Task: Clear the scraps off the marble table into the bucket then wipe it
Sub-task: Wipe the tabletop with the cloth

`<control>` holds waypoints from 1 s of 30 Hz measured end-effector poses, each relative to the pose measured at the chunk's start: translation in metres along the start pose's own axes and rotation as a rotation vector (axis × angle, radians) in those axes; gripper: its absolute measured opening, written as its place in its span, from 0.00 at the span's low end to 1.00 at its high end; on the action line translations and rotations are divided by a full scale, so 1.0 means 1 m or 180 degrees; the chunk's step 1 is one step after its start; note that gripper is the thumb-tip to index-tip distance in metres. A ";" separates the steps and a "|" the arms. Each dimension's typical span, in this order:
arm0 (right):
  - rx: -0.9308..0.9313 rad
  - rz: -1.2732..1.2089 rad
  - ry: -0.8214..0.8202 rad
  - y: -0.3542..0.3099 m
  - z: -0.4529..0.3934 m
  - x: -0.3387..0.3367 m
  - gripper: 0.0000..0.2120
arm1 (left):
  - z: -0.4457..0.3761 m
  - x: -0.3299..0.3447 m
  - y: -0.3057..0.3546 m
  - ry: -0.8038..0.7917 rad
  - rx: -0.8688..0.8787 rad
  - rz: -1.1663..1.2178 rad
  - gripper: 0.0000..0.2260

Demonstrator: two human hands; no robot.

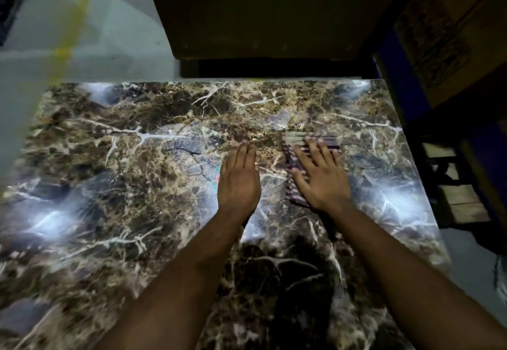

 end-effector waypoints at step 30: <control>0.0023 -0.0204 0.0020 -0.049 0.153 0.000 0.32 | 0.176 -0.011 0.031 -0.0089 0.0453 0.0049 0.23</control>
Point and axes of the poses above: each hand's wrist, its own z-axis away from the middle knuckle, its own x-axis out of the palm, y = z × x, the point moved 7 cm from there along -z, towards the middle knuckle, and after that the axes turned 9 degrees about y, right-handed, at the moved point
